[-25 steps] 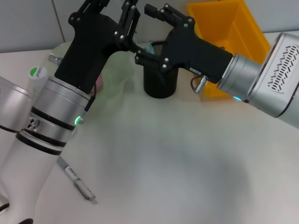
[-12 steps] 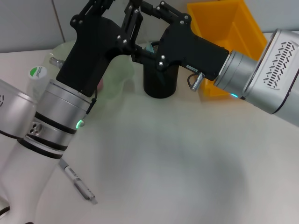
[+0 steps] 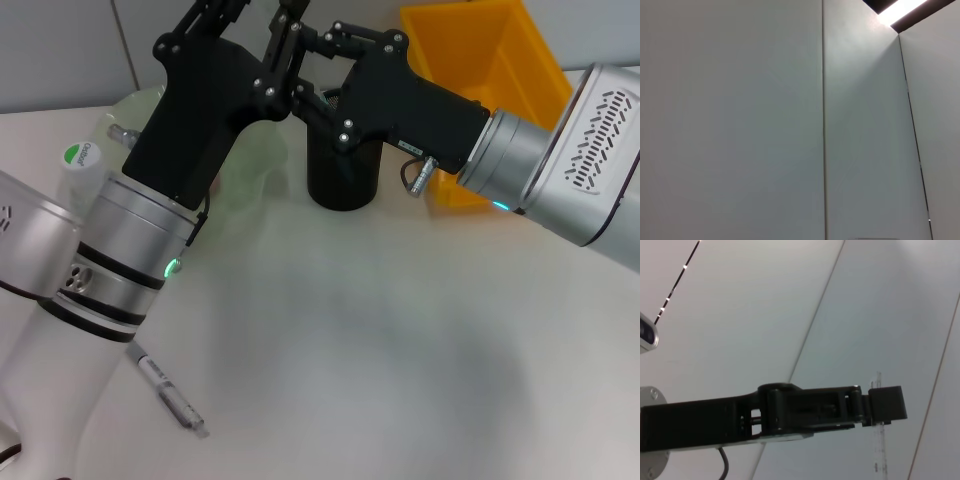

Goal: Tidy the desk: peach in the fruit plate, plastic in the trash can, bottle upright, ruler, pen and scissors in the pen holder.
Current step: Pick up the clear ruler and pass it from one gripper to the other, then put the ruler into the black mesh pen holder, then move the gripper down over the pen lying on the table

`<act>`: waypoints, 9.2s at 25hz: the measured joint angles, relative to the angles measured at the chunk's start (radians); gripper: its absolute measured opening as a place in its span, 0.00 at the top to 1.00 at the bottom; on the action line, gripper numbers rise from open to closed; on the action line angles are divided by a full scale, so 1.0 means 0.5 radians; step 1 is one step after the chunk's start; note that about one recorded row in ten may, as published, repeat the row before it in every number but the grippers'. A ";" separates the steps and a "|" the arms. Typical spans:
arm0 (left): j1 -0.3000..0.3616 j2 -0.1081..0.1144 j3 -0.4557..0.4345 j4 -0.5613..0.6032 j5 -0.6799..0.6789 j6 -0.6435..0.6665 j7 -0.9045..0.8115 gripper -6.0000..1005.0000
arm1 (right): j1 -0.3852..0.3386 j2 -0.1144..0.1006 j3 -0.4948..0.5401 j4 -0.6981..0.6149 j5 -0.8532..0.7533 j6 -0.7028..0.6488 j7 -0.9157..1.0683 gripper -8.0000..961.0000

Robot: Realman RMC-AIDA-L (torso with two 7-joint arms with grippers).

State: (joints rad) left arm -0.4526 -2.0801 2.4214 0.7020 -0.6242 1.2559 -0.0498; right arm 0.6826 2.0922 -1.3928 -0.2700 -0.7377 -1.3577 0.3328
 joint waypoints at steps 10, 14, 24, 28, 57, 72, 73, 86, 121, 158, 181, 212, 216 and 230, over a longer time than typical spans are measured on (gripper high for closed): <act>-0.008 0.000 0.008 -0.012 0.000 -0.011 0.002 0.60 | -0.002 0.000 0.000 -0.001 0.000 -0.005 0.000 0.67; -0.009 0.000 0.008 -0.012 0.000 -0.012 0.002 0.60 | -0.003 0.000 0.000 -0.003 0.000 -0.007 0.000 0.69; -0.009 0.000 0.007 -0.016 0.000 -0.012 0.002 0.60 | 0.000 0.000 -0.022 -0.013 0.005 -0.009 0.000 0.84; -0.010 0.000 0.008 -0.017 0.000 -0.012 0.002 0.60 | 0.000 0.000 -0.022 -0.014 0.032 -0.009 0.000 0.84; -0.014 0.000 0.040 -0.020 -0.011 -0.015 0.002 0.60 | 0.003 0.000 -0.132 -0.012 0.195 -0.001 -0.003 0.90; -0.007 0.000 0.042 -0.020 -0.008 -0.011 0.001 0.59 | -0.015 0.000 -0.303 -0.019 0.356 0.020 -0.049 0.99; -0.007 0.000 0.042 -0.020 -0.008 -0.011 0.001 0.59 | -0.015 0.000 -0.303 -0.019 0.356 0.020 -0.049 0.99; 0.002 0.000 0.044 -0.011 0.025 0.006 -0.020 0.55 | -0.037 0.000 -0.304 -0.022 0.359 0.020 -0.046 0.98; 0.287 0.074 -0.787 -0.192 1.940 0.020 -1.387 0.14 | 0.081 0.000 -0.667 -0.069 1.307 0.825 0.050 0.98; 0.342 0.080 -0.900 -0.192 2.012 0.037 -1.471 0.14 | 0.158 0.000 -0.767 -0.049 1.338 1.212 0.160 0.98; 0.348 0.086 -0.904 -0.192 2.016 0.058 -1.470 0.14 | 0.101 0.000 -0.807 -0.054 1.337 1.122 0.295 0.59; 0.357 0.152 -0.904 -0.211 2.015 0.062 -1.526 0.14 | -0.332 -0.196 -0.691 -0.052 0.846 -0.007 1.064 0.21; 0.363 0.172 -0.932 -0.208 2.096 0.062 -1.549 0.14 | -0.404 -0.300 -0.558 -0.053 0.537 -0.174 1.308 0.21; 0.348 0.200 -1.407 -0.129 2.979 0.147 -2.106 0.15 | -0.538 -0.513 0.215 -0.105 -0.864 -0.639 1.707 0.21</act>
State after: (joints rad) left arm -0.2786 -1.9802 1.7179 0.6375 0.8654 1.3297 -1.1031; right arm 0.4137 1.8357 -1.2854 -0.3224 -1.1698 -1.6773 1.1863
